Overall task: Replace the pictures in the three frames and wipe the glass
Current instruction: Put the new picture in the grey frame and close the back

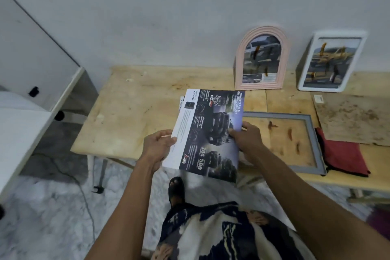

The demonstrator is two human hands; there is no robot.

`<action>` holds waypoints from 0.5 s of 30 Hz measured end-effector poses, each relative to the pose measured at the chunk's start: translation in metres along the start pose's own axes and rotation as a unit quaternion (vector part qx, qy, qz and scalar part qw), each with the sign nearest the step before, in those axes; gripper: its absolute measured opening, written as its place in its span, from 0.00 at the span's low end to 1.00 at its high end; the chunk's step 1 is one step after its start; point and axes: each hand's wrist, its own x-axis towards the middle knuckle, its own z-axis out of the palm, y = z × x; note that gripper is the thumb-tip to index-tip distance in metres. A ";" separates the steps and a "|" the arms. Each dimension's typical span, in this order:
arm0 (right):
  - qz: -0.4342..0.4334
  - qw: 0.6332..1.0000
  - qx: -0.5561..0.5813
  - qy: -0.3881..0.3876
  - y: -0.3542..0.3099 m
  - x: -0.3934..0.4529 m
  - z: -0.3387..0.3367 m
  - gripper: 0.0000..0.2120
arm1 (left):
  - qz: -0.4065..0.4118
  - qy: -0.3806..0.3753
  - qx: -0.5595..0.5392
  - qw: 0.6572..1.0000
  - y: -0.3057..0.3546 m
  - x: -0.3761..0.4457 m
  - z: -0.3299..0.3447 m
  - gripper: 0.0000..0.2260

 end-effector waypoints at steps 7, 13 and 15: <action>-0.002 0.997 -0.079 0.010 -0.026 0.015 0.152 0.12 | -0.003 0.067 0.072 0.995 0.017 0.091 -0.119 0.08; -0.027 0.991 -0.132 0.019 -0.024 0.014 0.228 0.10 | -0.029 0.080 0.090 0.992 0.014 0.143 -0.183 0.11; -0.007 0.989 -0.139 0.050 -0.016 0.019 0.247 0.10 | -0.032 0.071 0.124 0.989 0.011 0.159 -0.196 0.12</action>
